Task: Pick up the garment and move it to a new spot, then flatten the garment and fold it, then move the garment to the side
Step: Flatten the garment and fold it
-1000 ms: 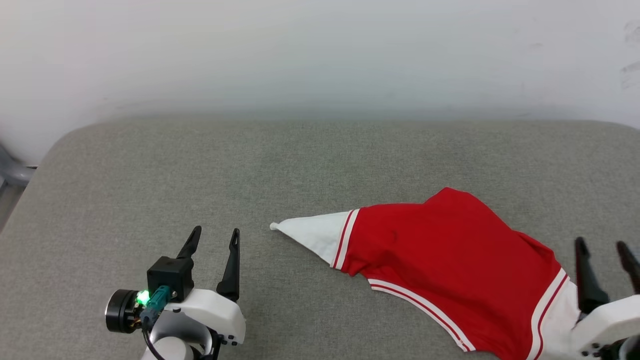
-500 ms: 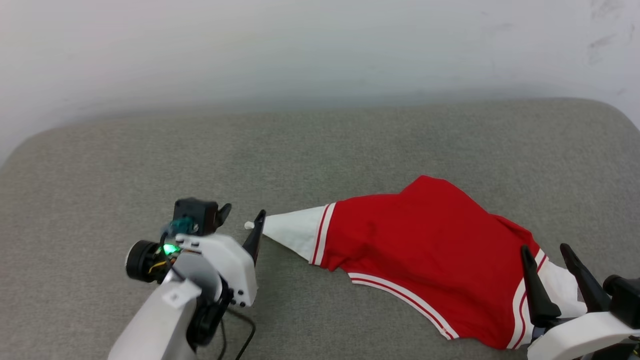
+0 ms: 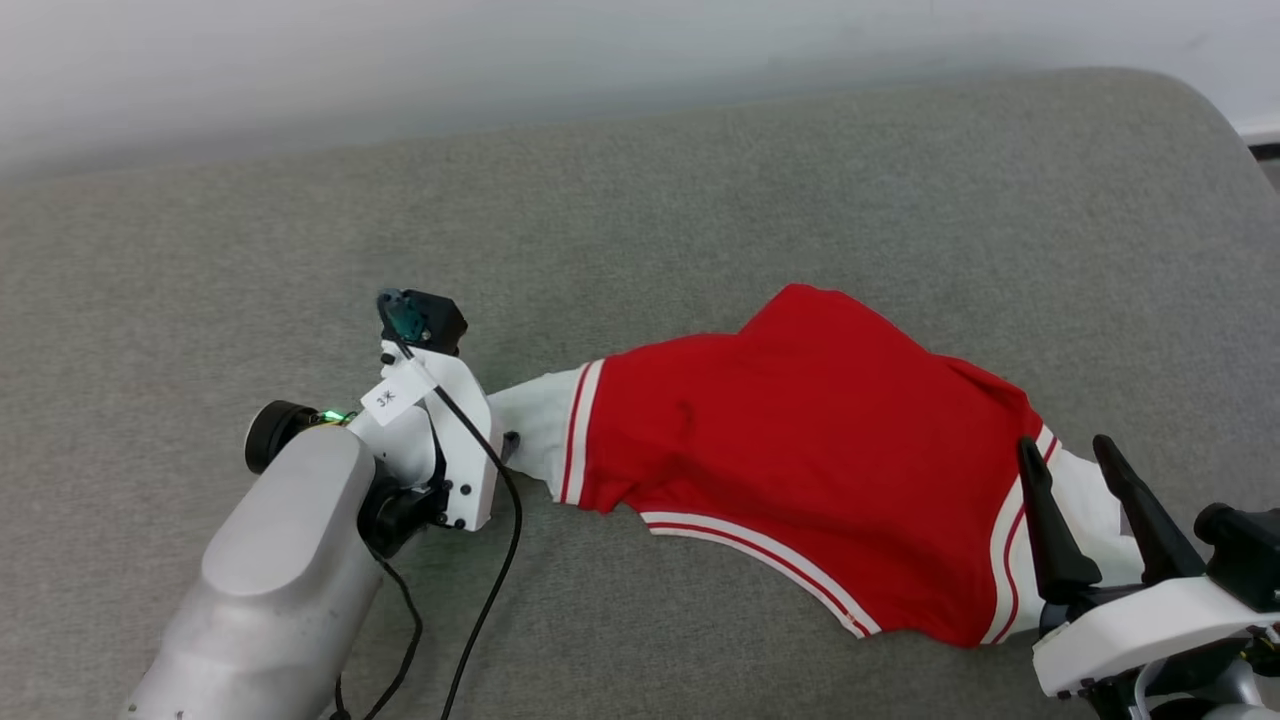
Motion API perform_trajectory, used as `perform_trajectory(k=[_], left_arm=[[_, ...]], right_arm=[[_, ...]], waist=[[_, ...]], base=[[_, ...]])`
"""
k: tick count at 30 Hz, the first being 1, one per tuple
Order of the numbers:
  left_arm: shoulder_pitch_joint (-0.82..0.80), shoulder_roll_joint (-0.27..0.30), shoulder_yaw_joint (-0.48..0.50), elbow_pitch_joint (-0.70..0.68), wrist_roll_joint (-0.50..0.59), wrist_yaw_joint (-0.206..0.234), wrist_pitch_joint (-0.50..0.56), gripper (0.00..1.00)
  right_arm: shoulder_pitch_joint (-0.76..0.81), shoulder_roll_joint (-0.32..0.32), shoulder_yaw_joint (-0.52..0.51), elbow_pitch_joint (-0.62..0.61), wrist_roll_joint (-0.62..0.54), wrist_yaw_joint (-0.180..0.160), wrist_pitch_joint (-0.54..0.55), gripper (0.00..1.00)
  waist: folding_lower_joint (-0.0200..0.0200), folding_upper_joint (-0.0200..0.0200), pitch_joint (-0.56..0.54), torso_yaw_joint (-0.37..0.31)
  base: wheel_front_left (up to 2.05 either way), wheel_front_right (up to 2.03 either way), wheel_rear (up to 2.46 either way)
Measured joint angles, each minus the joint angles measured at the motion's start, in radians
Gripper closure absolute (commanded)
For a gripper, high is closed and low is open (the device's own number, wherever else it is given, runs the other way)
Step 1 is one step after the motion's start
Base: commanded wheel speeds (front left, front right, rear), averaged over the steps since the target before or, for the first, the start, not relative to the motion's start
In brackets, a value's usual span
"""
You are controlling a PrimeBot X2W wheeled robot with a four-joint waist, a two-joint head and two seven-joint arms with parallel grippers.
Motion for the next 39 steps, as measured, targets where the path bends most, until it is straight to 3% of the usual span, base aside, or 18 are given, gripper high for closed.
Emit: perform_trajectory(k=[8, 9, 10, 11, 12, 21, 29, 39], left_arm=[[-0.069, -0.017, -0.059, 0.123, -0.016, -0.027, 0.056, 0.0], [-0.075, -0.019, -0.068, 0.134, -0.017, -0.028, 0.06, 0.11], [-0.081, -0.021, -0.074, 0.146, -0.021, -0.028, 0.063, 0.56], [-0.088, -0.024, -0.08, 0.155, -0.026, -0.029, 0.07, 0.93], [-0.092, -0.025, -0.086, 0.162, -0.028, -0.03, 0.071, 1.0], [-0.056, -0.031, -0.11, 0.188, -0.03, -0.035, -0.115, 1.0], [0.053, 0.003, -0.058, 0.127, -0.035, 0.05, -0.297, 1.0], [0.259, 0.098, 0.038, -0.113, -0.094, 0.176, -0.347, 1.0]], right_arm=[[-0.015, 0.0, 0.016, 0.044, 0.046, 0.0, -0.031, 0.0], [-0.015, 0.0, 0.017, 0.046, 0.051, 0.0, -0.033, 0.0], [-0.015, 0.0, 0.017, 0.048, 0.051, 0.0, -0.035, 0.0], [-0.015, 0.0, 0.017, 0.049, 0.051, 0.0, -0.038, 0.0], [-0.015, 0.0, 0.017, 0.051, 0.051, 0.0, -0.038, 0.0], [-0.014, 0.0, -0.004, 0.071, 0.057, 0.0, -0.033, 0.0], [0.009, 0.0, -0.037, 0.072, 0.065, 0.0, -0.009, 0.0], [0.033, 0.001, -0.105, 0.103, 0.07, 0.0, 0.084, 0.0]], waist=[[0.0, 0.0, 0.043, -0.032], [0.0, 0.0, 0.045, -0.033], [-0.0001, 0.0, 0.047, -0.034], [-0.0001, 0.0, 0.048, -0.035], [-0.0002, 0.0, 0.049, -0.037], [-0.0001, 0.0, 0.025, -0.026], [0.0, 0.0, -0.032, 0.018], [-0.0001, 0.0, -0.086, 0.087]], base=[[0.0, 0.0, 0.0], [0.0, 0.0, 0.0], [0.0, 0.0, 0.0], [0.0, 0.0, 0.0], [0.0, 0.0, 0.0], [0.0, 0.0, 0.0], [0.0, 0.0, 0.0], [0.0, 0.0, 0.0]])
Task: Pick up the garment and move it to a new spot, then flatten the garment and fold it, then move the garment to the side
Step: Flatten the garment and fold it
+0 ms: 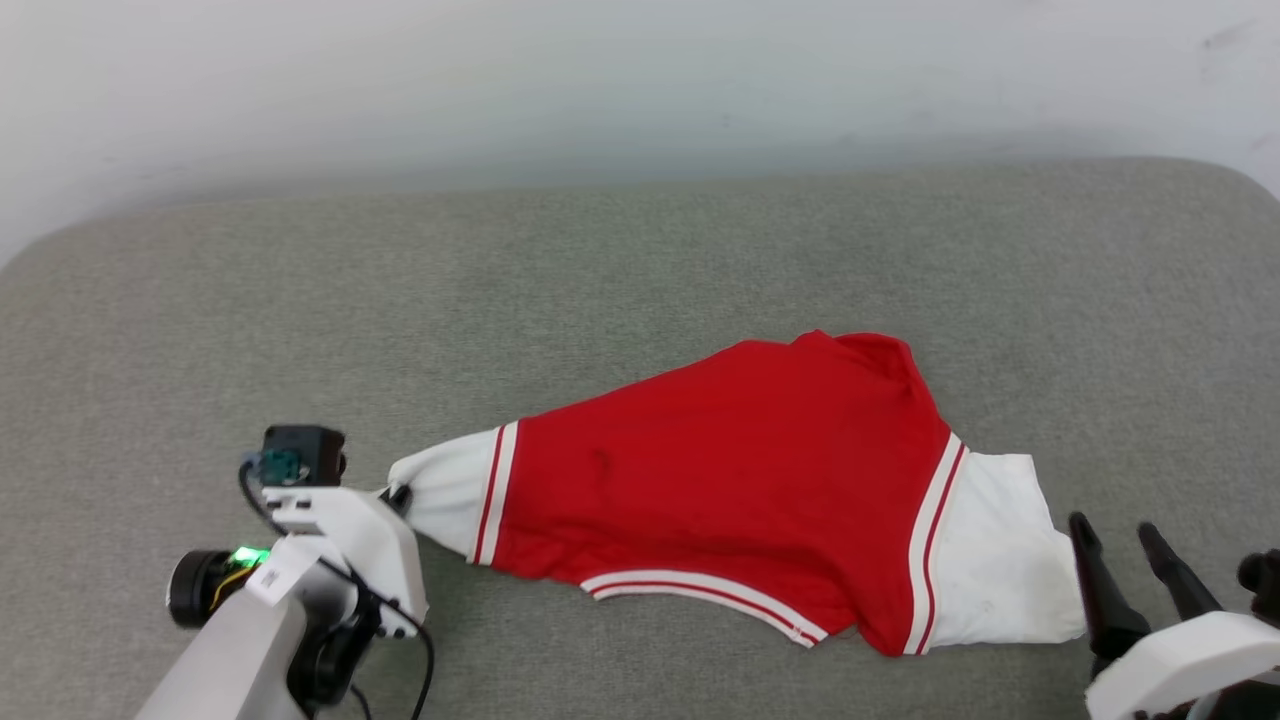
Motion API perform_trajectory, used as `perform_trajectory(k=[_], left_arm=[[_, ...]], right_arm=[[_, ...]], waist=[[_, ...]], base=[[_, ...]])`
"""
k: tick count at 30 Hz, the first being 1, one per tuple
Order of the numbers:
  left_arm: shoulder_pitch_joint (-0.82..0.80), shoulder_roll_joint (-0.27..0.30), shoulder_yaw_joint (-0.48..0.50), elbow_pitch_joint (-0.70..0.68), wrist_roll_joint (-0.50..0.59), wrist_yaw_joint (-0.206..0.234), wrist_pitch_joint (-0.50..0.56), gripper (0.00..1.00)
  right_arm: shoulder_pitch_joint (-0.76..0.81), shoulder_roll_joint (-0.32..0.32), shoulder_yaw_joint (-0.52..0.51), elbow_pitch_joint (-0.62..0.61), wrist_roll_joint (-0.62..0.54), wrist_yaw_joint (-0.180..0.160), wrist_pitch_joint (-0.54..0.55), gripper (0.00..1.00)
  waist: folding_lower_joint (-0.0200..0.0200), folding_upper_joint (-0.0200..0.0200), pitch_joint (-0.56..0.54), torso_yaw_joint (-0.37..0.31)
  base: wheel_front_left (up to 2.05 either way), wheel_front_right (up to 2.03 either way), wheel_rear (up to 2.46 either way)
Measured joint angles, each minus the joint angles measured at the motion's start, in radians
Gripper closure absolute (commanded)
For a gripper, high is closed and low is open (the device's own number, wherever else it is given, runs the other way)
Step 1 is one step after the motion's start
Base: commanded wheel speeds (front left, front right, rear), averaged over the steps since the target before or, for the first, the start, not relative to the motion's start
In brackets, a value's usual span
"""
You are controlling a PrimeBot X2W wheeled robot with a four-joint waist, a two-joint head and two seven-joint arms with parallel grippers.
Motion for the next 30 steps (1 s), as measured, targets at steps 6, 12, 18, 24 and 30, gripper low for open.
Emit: perform_trajectory(k=[6, 12, 18, 24, 30], left_arm=[[0.154, 0.046, 0.022, -0.213, -0.015, 0.083, 0.018, 1.0], [0.251, 0.065, 0.016, -0.381, -0.012, 0.141, 0.046, 1.0], [0.271, 0.067, 0.004, -0.451, -0.009, 0.163, 0.062, 1.0], [0.269, 0.066, -0.008, -0.473, -0.005, 0.16, 0.065, 1.0], [0.263, 0.059, -0.016, -0.467, -0.005, 0.149, 0.062, 1.0]], right_arm=[[0.019, 0.0, -0.108, 0.073, -0.013, 0.0, 0.156, 0.0], [0.011, 0.0, -0.171, 0.127, -0.05, 0.0, 0.367, 0.0], [-0.073, -0.026, -0.146, 0.181, -0.083, 0.0, 0.46, 0.0], [-0.145, -0.067, -0.086, 0.304, -0.091, 0.0, 0.576, 0.0], [-0.167, -0.098, -0.066, 0.365, -0.065, 0.0, 0.652, 1.0]], waist=[[0.0, 0.0, -0.023, 0.036], [0.0, 0.0, -0.03, 0.072], [0.0, 0.0, -0.018, 0.098], [0.0, 0.0, -0.001, 0.114], [-0.0001, 0.0, 0.004, 0.135]], base=[[0.0, 0.0, 0.0], [0.0, 0.0, 0.0], [0.0, 0.0, 0.0], [0.0, 0.0, 0.0], [0.0, 0.0, 0.0]])
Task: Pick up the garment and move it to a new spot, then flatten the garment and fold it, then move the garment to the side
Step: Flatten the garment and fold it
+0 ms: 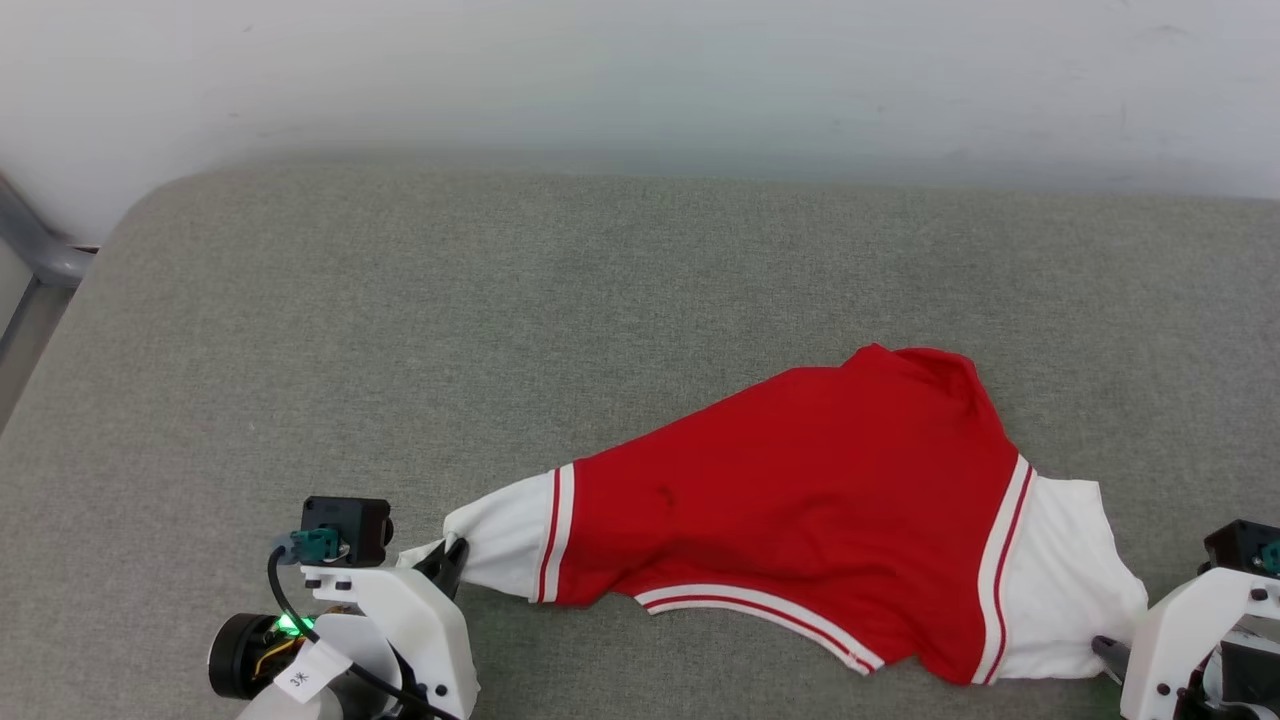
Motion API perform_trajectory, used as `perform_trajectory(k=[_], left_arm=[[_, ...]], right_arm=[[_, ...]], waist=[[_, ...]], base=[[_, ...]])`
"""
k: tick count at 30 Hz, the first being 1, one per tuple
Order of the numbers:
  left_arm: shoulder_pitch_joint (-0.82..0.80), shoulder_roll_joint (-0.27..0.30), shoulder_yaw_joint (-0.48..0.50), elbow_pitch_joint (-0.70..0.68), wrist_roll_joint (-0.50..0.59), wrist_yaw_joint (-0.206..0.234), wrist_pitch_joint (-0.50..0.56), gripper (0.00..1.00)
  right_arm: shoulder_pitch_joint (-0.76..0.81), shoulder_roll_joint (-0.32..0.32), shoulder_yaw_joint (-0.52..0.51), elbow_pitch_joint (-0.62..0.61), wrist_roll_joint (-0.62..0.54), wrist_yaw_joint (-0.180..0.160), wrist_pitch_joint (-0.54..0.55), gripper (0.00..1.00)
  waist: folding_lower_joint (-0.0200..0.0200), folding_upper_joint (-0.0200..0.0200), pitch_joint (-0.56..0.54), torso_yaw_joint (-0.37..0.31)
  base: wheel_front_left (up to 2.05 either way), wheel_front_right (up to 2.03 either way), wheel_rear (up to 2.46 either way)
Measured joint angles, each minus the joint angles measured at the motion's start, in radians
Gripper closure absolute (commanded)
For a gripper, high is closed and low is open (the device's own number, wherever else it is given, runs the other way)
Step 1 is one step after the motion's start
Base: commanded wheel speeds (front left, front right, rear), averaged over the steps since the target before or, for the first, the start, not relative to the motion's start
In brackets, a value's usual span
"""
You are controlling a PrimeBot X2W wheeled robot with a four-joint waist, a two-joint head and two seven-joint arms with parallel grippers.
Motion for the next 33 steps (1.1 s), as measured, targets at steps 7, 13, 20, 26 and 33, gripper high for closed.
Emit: perform_trajectory(k=[7, 13, 20, 26, 33], left_arm=[[-0.009, 0.004, 0.013, 0.006, 0.006, 0.001, -0.043, 1.0], [-0.069, 0.022, 0.039, -0.009, 0.03, 0.008, -0.073, 1.0], [-0.26, 0.022, 0.045, -0.003, 0.058, -0.022, -0.062, 1.0], [-0.479, -0.037, 0.078, 0.138, 0.047, -0.058, -0.105, 1.0], [-0.729, -0.082, 0.1, 0.407, 0.031, -0.147, -0.182, 1.0]], right_arm=[[-0.018, -0.009, 0.016, -0.062, 0.016, 0.0, -0.097, 1.0], [-0.063, -0.012, 0.013, -0.218, 0.013, 0.0, -0.228, 1.0], [-0.171, -0.009, 0.026, -0.335, -0.03, 0.0, -0.296, 1.0], [-0.339, -0.019, 0.064, -0.3, -0.063, 0.0, -0.337, 1.0], [-0.573, -0.06, 0.105, -0.153, -0.073, 0.0, -0.391, 1.0]], waist=[[0.0, 0.0001, -0.006, -0.001], [0.0001, 0.0001, -0.029, -0.015], [0.0001, 0.0, -0.05, -0.037], [0.0001, 0.0, -0.033, -0.056], [0.0002, 0.0001, 0.007, -0.07]], base=[[0.0, 0.0, 0.0], [0.0, 0.0, 0.0], [0.0, 0.0, 0.0], [0.0, 0.0, 0.0], [0.0, 0.0, 0.0]])
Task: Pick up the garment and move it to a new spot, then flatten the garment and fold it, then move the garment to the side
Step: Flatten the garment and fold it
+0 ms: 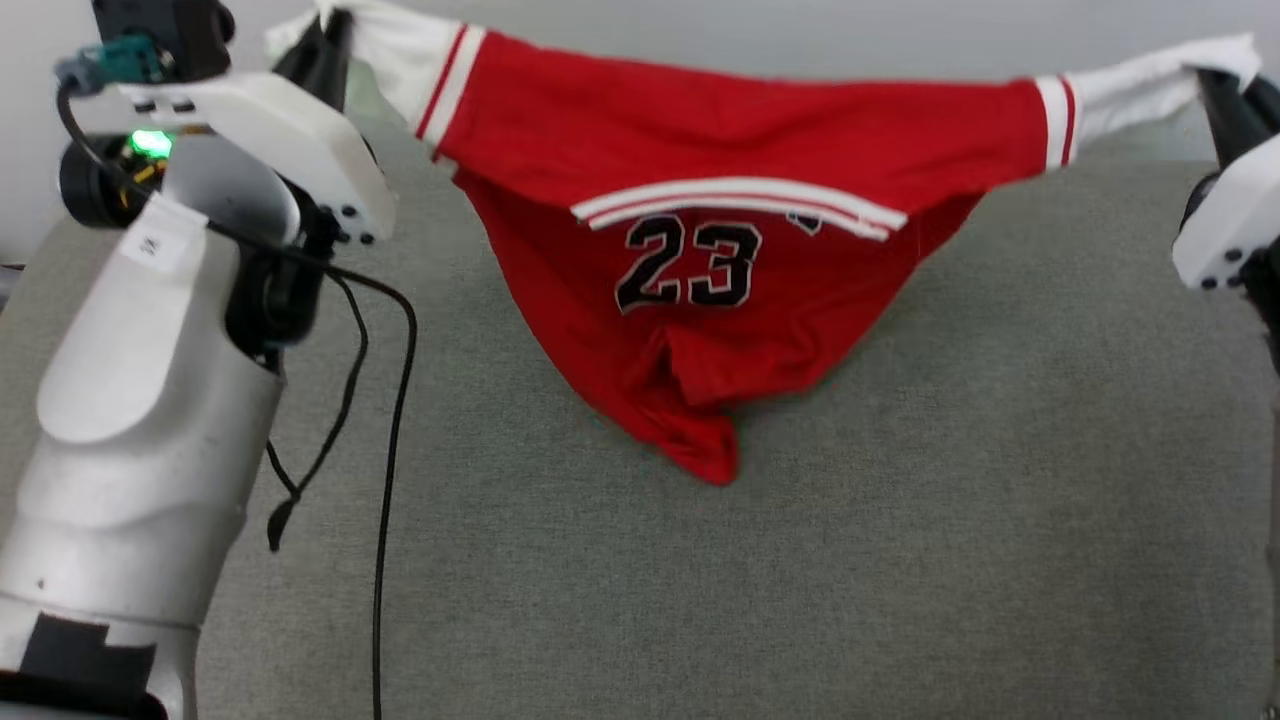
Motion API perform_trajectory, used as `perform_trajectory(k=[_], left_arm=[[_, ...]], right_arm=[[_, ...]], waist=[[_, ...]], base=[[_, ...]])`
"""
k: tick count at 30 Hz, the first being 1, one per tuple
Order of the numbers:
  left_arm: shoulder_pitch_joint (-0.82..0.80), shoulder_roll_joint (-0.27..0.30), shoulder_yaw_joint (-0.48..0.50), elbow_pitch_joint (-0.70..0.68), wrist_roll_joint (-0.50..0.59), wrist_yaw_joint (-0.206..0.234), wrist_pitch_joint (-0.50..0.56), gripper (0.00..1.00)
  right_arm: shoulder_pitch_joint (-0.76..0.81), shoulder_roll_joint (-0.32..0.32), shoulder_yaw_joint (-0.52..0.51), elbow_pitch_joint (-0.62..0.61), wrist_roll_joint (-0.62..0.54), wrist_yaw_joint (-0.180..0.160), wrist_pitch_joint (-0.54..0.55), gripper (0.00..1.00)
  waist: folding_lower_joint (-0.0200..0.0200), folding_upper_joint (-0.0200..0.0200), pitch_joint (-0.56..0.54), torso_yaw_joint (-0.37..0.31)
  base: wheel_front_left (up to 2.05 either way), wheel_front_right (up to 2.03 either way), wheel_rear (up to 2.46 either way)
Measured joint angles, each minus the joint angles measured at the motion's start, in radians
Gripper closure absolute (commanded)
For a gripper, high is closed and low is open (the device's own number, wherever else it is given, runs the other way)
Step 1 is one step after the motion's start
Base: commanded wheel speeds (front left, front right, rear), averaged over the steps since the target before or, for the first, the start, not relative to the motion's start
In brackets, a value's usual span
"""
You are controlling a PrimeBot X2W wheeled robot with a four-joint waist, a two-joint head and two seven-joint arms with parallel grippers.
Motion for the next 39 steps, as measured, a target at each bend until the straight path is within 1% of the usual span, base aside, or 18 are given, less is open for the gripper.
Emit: perform_trajectory(k=[4, 10, 15, 21, 26, 30, 36, 39], left_arm=[[-0.136, -0.001, 0.002, 0.141, 0.025, -0.033, -0.057, 1.0], [-0.327, 0.018, 0.0, 0.295, 0.069, -0.053, -0.115, 1.0], [-0.491, 0.038, 0.002, 0.375, 0.098, -0.06, -0.161, 1.0], [-0.626, 0.046, 0.009, 0.438, 0.106, -0.072, -0.197, 1.0], [-0.664, 0.04, 0.001, 0.488, 0.108, -0.094, -0.228, 1.0], [-0.672, 0.029, 0.011, 0.513, 0.097, -0.104, -0.293, 1.0], [-0.612, -0.004, 0.038, 0.563, 0.064, -0.122, -0.35, 1.0], [-0.57, -0.017, 0.059, 0.573, 0.051, -0.131, -0.361, 1.0]], right_arm=[[-0.145, -0.014, 0.032, 0.1, -0.012, 0.0, -0.046, 1.0], [-0.376, -0.027, 0.08, 0.247, -0.038, 0.0, -0.122, 1.0], [-0.571, -0.043, 0.118, 0.359, -0.056, 0.0, -0.196, 1.0], [-0.749, -0.057, 0.142, 0.473, -0.069, 0.0, -0.26, 1.0], [-0.827, -0.066, 0.16, 0.577, -0.067, 0.0, -0.324, 1.0], [-0.846, -0.059, 0.187, 0.638, -0.048, 0.0, -0.381, 1.0], [-0.831, -0.04, 0.223, 0.732, -0.001, 0.0, -0.46, 1.0], [-0.782, -0.026, 0.251, 0.768, 0.028, 0.0, -0.493, 1.0]], waist=[[0.0, 0.0, 0.024, -0.015], [0.0, 0.0, 0.065, -0.041], [0.0001, -0.0001, 0.111, -0.057], [0.0, 0.0, 0.175, -0.07], [0.0001, 0.0, 0.235, -0.072], [0.0001, 0.0, 0.285, -0.069], [0.0001, 0.0, 0.346, -0.063], [0.0001, -0.0001, 0.36, -0.061]], base=[[0.0, 0.0, 0.0], [0.0, 0.0, 0.0], [0.0, 0.0, 0.0], [0.0, 0.0, 0.0], [0.0, 0.0, 0.0], [0.0, 0.0, 0.0], [0.0, 0.0, 0.0], [0.0, 0.0, 0.0]])
